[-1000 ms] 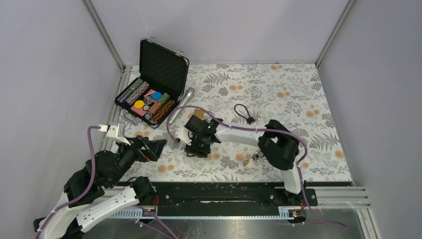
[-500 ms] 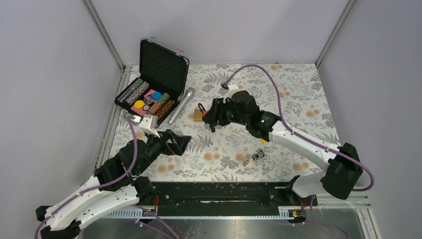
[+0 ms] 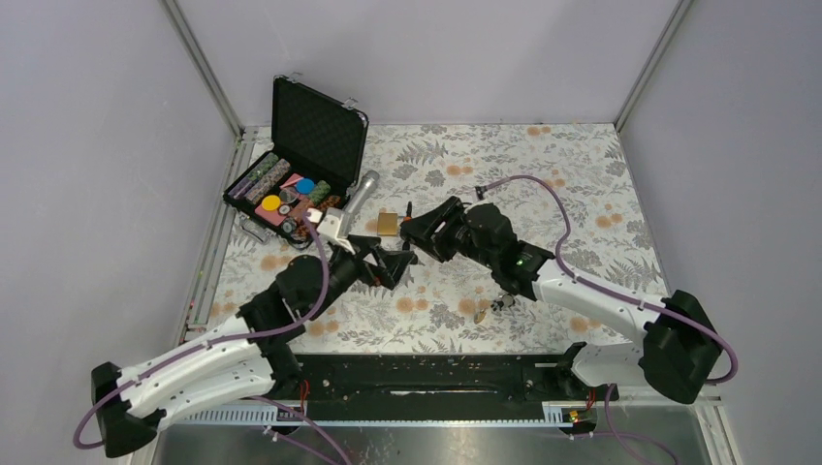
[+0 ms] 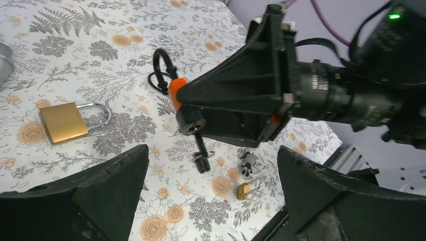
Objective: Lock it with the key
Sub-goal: Lock the lock.
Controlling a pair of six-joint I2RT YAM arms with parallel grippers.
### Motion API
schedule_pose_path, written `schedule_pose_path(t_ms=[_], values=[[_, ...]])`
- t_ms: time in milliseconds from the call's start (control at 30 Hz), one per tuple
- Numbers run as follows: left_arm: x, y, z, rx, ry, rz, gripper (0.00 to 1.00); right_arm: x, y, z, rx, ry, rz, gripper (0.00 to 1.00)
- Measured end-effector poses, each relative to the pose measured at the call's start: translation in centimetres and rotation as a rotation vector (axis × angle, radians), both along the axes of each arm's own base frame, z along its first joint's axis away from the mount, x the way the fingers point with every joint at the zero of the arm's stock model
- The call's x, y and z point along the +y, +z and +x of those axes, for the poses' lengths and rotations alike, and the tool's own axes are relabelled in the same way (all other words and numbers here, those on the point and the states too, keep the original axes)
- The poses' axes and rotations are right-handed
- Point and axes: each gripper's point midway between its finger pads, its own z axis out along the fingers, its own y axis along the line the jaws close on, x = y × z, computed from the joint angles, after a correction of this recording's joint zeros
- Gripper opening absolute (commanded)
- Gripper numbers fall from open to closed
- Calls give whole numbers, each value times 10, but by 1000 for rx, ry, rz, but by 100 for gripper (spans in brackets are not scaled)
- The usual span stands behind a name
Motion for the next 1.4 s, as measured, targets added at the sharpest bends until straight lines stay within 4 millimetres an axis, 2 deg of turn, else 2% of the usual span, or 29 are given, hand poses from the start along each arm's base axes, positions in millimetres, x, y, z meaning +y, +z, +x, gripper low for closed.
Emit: schedule_pose_path(t_ms=[200,400,467,600,767,833,900,933,1067,1133,1233,1333,1400], values=[[-17,-18,17,46,38,11,97,-7,28,2,17,-70,113,37],[-32,-20,29,57,54,-31,95,-8,32,3,47,-94,147,36],[-34,-19,33,50,68,-54,89,-9,31,3,58,-103,148,35],[-33,-18,42,27,113,-85,70,-11,30,5,76,-124,158,34],[-33,-21,55,11,170,-85,63,-12,30,7,88,-144,181,34],[-34,-24,58,8,185,-75,54,-11,32,8,91,-146,191,34],[-35,-26,61,5,194,-71,40,-10,32,9,91,-147,198,34],[-36,-26,62,0,194,-73,29,-9,31,10,94,-148,198,36],[-42,-29,63,-5,191,-51,1,-7,23,14,101,-158,183,46],[-41,-31,64,-5,199,-43,0,-7,20,14,95,-157,173,58],[-40,-29,65,-14,204,-42,0,-7,23,15,64,-145,166,84],[-30,-35,71,-17,242,-4,0,-5,29,14,7,-122,161,95],[-24,-39,74,-14,254,26,0,-7,28,13,-44,-102,145,96]])
